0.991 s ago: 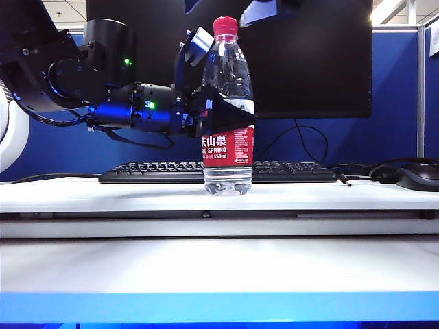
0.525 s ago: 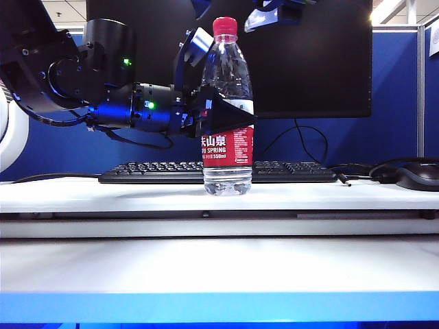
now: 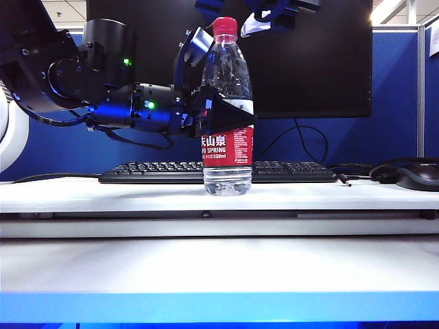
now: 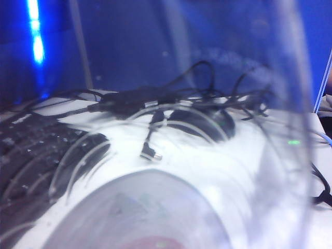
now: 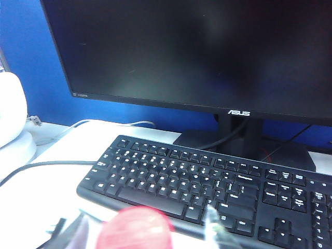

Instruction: Unscrew the cap from the plastic bottle on the table.

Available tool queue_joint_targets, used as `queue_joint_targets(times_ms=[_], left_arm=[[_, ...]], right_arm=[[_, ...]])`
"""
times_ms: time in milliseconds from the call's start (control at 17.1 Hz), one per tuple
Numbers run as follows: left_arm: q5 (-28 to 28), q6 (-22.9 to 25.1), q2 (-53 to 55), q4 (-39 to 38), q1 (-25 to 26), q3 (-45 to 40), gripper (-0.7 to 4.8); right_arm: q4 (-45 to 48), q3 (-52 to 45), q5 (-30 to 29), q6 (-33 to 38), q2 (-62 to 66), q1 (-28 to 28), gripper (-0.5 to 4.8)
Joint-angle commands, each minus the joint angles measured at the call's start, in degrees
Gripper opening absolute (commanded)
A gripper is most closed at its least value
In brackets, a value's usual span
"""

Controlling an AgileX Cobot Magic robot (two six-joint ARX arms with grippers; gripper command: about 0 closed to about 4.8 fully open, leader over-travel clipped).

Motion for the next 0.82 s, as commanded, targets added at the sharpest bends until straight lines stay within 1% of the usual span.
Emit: queue_joint_targets(times_ms=[58,467,525,583,641,816], left_arm=[[0.1,0.0,0.1,-0.5,0.0,-0.1,2.36],[0.9,0.0,0.1,-0.5,0.0,-0.1,2.36],[0.9,0.0,0.1,-0.5,0.0,-0.1,2.36],[0.9,0.0,0.1,-0.5,0.0,-0.1,2.36],[0.9,0.0,0.1,-0.5,0.0,-0.1,2.36],[0.9,0.0,0.1,-0.6,0.0,-0.1,2.36]], right_arm=[[1.1,0.4,-1.4,1.3,1.0,-0.3,2.64],[2.3,0.4,-2.3,1.4,1.3,-0.2,2.59],[2.3,0.4,-2.3,1.4,1.3,-0.2,2.51],[2.3,0.4,-2.5,1.4,1.3,-0.2,2.31],[2.3,0.4,-2.5,1.4,1.3,-0.2,1.99],[2.3,0.4,-2.7,1.4,1.3,-0.2,1.97]])
